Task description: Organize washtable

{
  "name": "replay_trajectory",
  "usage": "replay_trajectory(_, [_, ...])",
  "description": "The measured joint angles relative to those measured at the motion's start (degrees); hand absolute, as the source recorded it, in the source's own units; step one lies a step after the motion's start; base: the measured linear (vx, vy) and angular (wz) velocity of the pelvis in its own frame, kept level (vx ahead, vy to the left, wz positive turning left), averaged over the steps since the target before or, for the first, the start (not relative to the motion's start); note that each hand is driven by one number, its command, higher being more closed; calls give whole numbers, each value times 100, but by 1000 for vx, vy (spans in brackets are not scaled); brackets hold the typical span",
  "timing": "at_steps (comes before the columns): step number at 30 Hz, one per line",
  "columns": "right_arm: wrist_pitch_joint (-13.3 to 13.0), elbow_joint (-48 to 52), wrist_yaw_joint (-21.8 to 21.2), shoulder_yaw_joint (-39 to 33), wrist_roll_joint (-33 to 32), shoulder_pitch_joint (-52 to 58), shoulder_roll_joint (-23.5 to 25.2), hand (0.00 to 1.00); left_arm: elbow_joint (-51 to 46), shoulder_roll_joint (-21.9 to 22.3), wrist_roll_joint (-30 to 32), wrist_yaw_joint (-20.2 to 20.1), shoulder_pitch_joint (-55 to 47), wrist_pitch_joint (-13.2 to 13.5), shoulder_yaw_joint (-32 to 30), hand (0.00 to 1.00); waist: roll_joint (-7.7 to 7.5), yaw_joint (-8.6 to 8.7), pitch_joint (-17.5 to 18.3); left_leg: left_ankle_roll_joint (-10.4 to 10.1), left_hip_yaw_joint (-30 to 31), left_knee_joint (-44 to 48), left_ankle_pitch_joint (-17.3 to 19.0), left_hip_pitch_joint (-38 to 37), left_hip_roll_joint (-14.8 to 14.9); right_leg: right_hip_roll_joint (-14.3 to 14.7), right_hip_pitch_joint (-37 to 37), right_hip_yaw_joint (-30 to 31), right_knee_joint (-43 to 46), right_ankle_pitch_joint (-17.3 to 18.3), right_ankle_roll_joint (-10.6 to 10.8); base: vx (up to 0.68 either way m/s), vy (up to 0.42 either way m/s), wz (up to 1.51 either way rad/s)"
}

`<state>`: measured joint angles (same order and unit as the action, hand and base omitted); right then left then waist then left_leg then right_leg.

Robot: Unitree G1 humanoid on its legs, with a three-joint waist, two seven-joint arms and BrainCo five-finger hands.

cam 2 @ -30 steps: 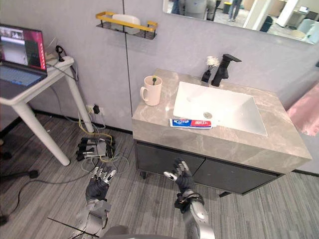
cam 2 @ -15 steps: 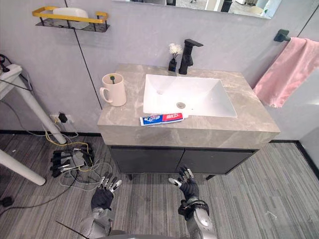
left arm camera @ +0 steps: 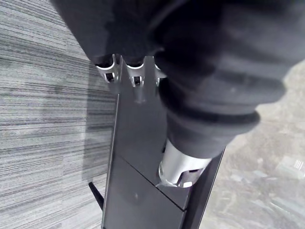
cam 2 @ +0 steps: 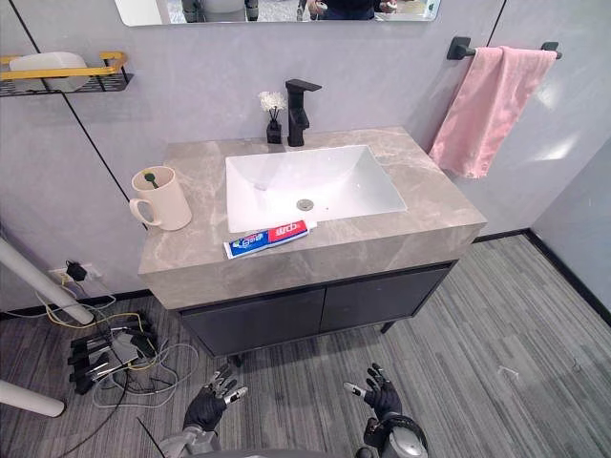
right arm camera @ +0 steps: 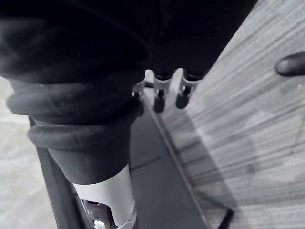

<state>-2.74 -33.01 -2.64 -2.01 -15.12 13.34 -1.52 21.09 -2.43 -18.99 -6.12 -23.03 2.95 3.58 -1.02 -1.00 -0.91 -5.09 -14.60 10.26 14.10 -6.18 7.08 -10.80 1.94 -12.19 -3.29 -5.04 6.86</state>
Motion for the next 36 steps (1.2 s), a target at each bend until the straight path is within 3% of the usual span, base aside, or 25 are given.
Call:
replay_trajectory(2, [-5, -174, 12, -4, -6, -78, -2, 0, 73, 22, 74, 45, 79, 10, -255, 0, -30, -51, 4, 9, 65, 14, -14, 120, 19, 15, 9, -199, -131, -88, -58, -22, -40, 17])
replay_trajectory(5, [-5, -320, 124, -99, -76, -265, -21, 0, 258, 26, 205, 239, 206, 11, -671, 0, -28, -294, -7, -3, 117, -3, -49, 187, 64, 65, -22, -703, -236, -259, -94, -5, -65, 5])
replay_trajectory(8, [-12, -313, 301, -674, -344, -761, -12, 0, 260, 41, 378, 432, 290, 18, -1322, 0, -96, -347, -38, 14, 280, -49, -130, 301, 70, 72, -24, -1453, -240, -384, -140, -43, -56, 25])
replay_trajectory(11, [-116, 209, 663, -1362, -508, -1332, -157, 0, 275, -7, 544, 711, 503, 106, -1888, 0, -242, -619, -132, 46, 327, -28, -162, 408, 43, 54, -107, -1836, -241, -536, -159, -79, -10, 9])
replay_trajectory(17, [-503, 1470, 1135, -1980, -493, -2521, -817, 0, 691, -18, 866, 748, 502, 193, -1960, 0, -402, -633, -249, 175, 473, -11, -242, 516, -152, -170, -125, -2359, -238, -785, -160, -68, 56, 13])
replay_trajectory(22, [-596, 1984, 1279, -1985, -447, -3066, -1013, 0, 847, 20, 878, 723, 531, 197, -1877, 0, -610, -753, -454, 242, 499, 131, -200, 633, -210, -238, -162, -2475, -235, -850, -195, -81, 27, 3])
replay_trajectory(26, [-712, 2741, 1297, -1771, -224, -3415, -1158, 0, 886, 114, 880, 609, 528, 197, -1866, 0, -594, -791, -576, 286, 508, 212, -159, 763, -198, -235, -235, -2577, -234, -1004, -203, -83, 14, 0])
replay_trajectory(31, [-820, 2791, 1251, -1342, -228, -3846, -1416, 0, 878, 32, 874, 586, 532, 232, -1622, 0, -686, -869, -616, 304, 502, 290, -147, 845, -198, -238, -312, -2692, -234, -1036, -196, -20, 17, 0])
replay_trajectory(36, [-748, 1447, 989, 136, 26, -5174, -2667, 0, 830, -6, 841, 481, 472, 264, -1368, 0, -749, -939, -732, 304, 546, 577, -147, 1061, -180, -222, -434, -2703, -151, -1119, -303, -17, 24, -1])
